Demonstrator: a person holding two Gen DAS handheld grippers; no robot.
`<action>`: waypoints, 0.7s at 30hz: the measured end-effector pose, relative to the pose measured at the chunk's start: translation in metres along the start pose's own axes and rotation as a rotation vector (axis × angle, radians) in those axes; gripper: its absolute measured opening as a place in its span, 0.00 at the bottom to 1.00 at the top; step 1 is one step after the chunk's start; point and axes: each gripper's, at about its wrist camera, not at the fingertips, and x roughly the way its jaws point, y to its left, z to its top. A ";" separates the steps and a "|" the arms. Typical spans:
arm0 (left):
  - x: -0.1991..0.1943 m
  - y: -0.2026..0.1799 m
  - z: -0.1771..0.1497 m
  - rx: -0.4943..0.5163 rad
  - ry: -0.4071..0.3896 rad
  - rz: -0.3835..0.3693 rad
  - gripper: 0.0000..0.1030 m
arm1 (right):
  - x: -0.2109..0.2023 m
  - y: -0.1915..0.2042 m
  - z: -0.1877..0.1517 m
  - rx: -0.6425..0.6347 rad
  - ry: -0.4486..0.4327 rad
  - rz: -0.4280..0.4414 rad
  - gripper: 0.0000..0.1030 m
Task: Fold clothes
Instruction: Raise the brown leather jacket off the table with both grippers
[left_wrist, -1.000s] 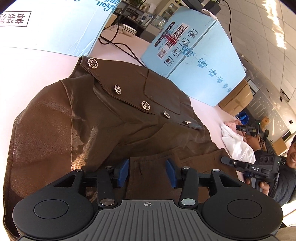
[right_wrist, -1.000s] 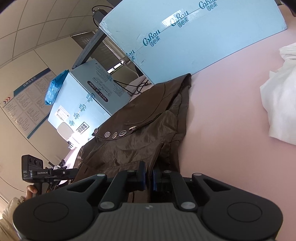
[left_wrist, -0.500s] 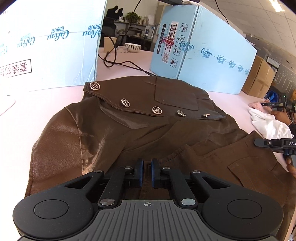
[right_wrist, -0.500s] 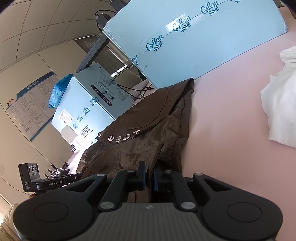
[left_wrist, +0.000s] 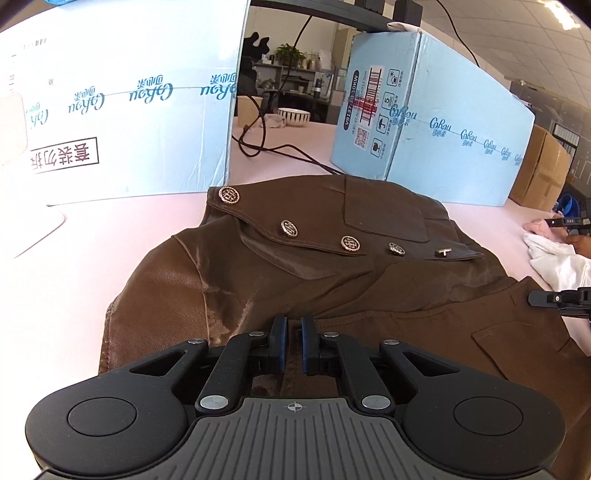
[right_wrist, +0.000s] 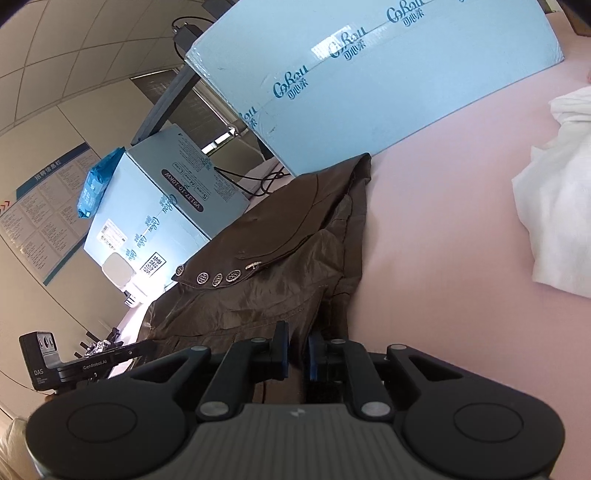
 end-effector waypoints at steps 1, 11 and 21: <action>-0.001 0.002 -0.001 -0.013 -0.004 -0.004 0.09 | -0.001 -0.001 0.000 0.005 -0.002 0.012 0.24; -0.055 0.004 -0.006 -0.109 -0.200 -0.104 0.65 | -0.015 -0.001 -0.005 0.002 -0.081 0.071 0.68; -0.008 -0.002 -0.033 -0.168 -0.070 -0.346 0.75 | -0.025 0.000 0.000 0.034 -0.155 0.131 0.72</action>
